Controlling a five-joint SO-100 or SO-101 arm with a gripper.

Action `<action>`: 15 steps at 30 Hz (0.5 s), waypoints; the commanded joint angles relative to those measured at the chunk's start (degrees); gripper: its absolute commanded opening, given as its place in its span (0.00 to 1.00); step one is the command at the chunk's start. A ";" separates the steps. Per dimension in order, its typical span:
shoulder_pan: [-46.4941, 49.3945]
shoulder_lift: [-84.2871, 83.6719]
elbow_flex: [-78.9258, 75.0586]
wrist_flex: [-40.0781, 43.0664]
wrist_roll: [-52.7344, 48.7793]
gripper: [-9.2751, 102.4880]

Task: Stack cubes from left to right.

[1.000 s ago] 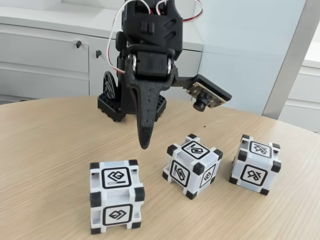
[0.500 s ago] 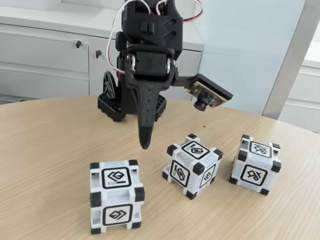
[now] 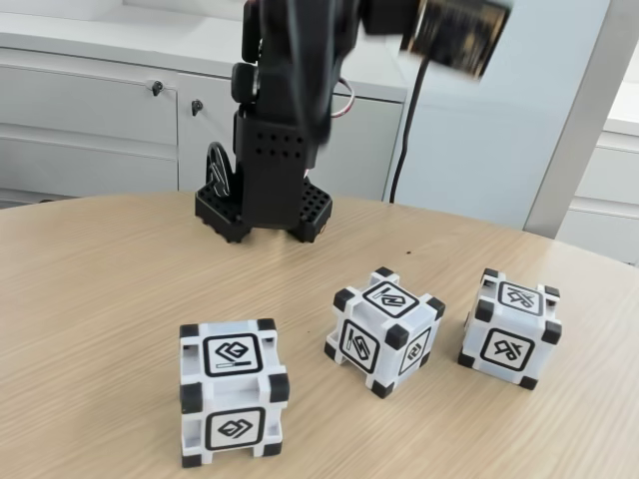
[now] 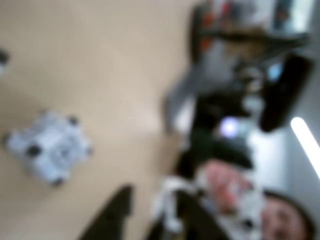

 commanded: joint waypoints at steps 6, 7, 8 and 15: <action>-16.44 -22.24 -20.57 0.00 2.37 0.18; -18.37 -26.89 -23.64 0.18 2.64 0.19; -20.04 -31.46 -26.81 0.18 2.72 0.22; -24.08 -59.94 -43.59 0.97 -2.81 0.32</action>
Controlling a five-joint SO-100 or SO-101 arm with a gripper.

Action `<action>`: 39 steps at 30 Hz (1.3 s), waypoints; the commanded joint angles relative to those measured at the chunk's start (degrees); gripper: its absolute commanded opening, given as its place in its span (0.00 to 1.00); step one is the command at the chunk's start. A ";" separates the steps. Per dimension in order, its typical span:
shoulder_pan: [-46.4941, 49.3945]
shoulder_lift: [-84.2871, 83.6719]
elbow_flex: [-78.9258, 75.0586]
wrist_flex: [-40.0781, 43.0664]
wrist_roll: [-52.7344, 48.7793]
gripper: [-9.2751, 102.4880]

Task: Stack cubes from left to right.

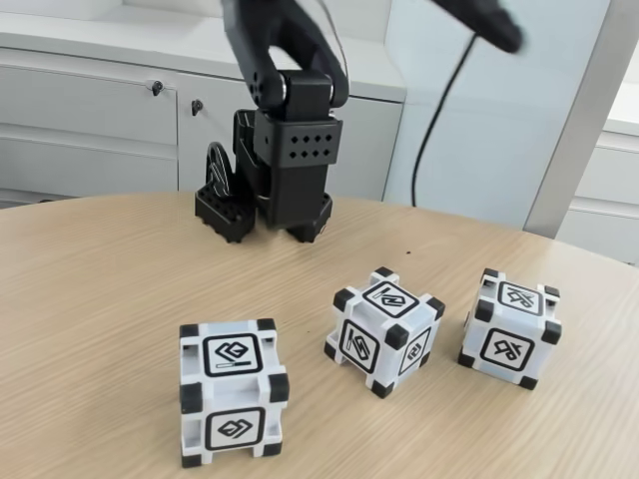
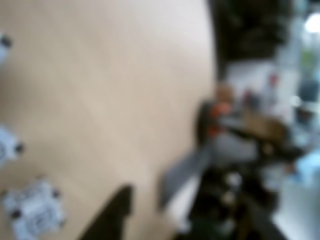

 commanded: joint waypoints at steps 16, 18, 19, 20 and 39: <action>-19.78 -41.75 -21.45 18.28 -11.43 0.37; -20.57 -44.21 -21.53 18.37 -12.57 0.37; -20.74 -45.44 -21.53 18.37 -13.80 0.39; -20.83 -46.76 -21.53 18.37 -14.50 0.39; -20.30 -50.71 -20.30 28.04 -31.82 0.40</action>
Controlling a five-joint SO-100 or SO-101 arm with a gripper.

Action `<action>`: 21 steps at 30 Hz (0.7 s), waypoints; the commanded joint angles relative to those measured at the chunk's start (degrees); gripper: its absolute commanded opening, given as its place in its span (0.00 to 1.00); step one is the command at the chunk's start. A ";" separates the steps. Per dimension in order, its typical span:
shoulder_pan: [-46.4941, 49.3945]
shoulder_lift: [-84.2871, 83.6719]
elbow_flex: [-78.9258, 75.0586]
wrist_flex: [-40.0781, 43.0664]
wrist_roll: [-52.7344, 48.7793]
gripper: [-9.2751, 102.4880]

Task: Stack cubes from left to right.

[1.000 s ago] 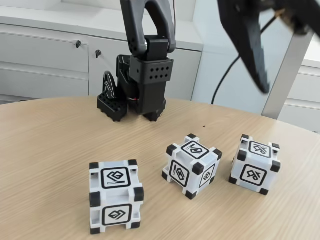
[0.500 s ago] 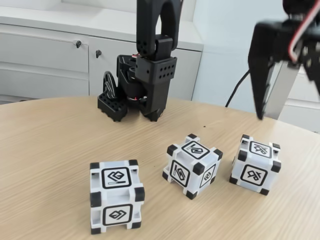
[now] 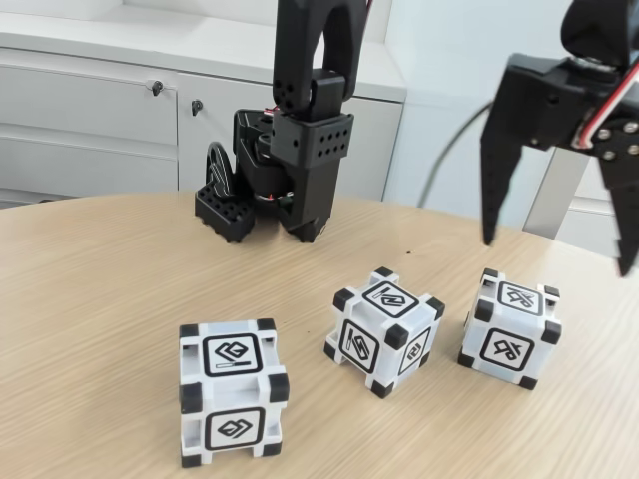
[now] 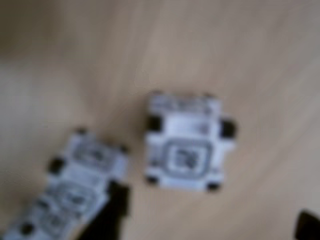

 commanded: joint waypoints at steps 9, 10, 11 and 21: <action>0.97 -0.70 -1.49 3.43 -0.88 0.40; 0.97 -0.97 -1.49 3.34 -1.14 0.40; 0.97 -1.41 -1.49 3.34 -1.32 0.40; 1.05 -5.45 -1.49 -3.16 0.09 0.40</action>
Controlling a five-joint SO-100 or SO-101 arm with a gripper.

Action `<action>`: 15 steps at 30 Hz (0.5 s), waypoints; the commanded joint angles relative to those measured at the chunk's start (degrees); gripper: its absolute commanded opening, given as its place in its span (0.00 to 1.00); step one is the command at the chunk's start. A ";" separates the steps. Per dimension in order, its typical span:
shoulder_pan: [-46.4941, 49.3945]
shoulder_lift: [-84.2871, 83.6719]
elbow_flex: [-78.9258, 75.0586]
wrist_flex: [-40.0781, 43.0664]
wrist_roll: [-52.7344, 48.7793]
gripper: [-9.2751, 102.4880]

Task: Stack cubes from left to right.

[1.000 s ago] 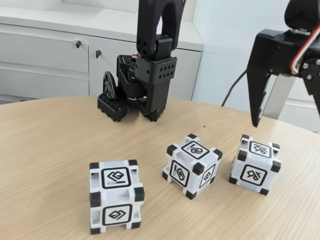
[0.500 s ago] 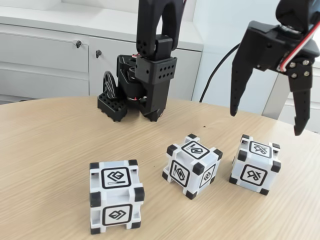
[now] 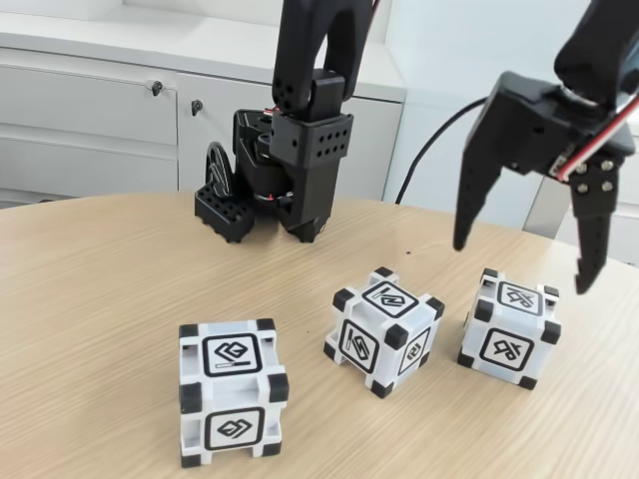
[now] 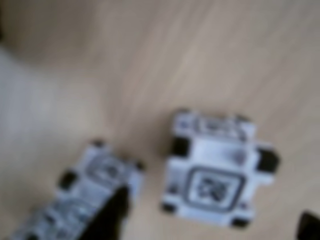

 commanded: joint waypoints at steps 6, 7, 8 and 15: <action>0.70 -1.41 -1.41 -3.60 0.97 0.40; 0.70 -2.64 -1.41 -3.60 0.79 0.40; 0.70 -4.04 -1.41 -3.60 0.70 0.40; 0.70 -12.57 -2.20 -3.87 0.62 0.40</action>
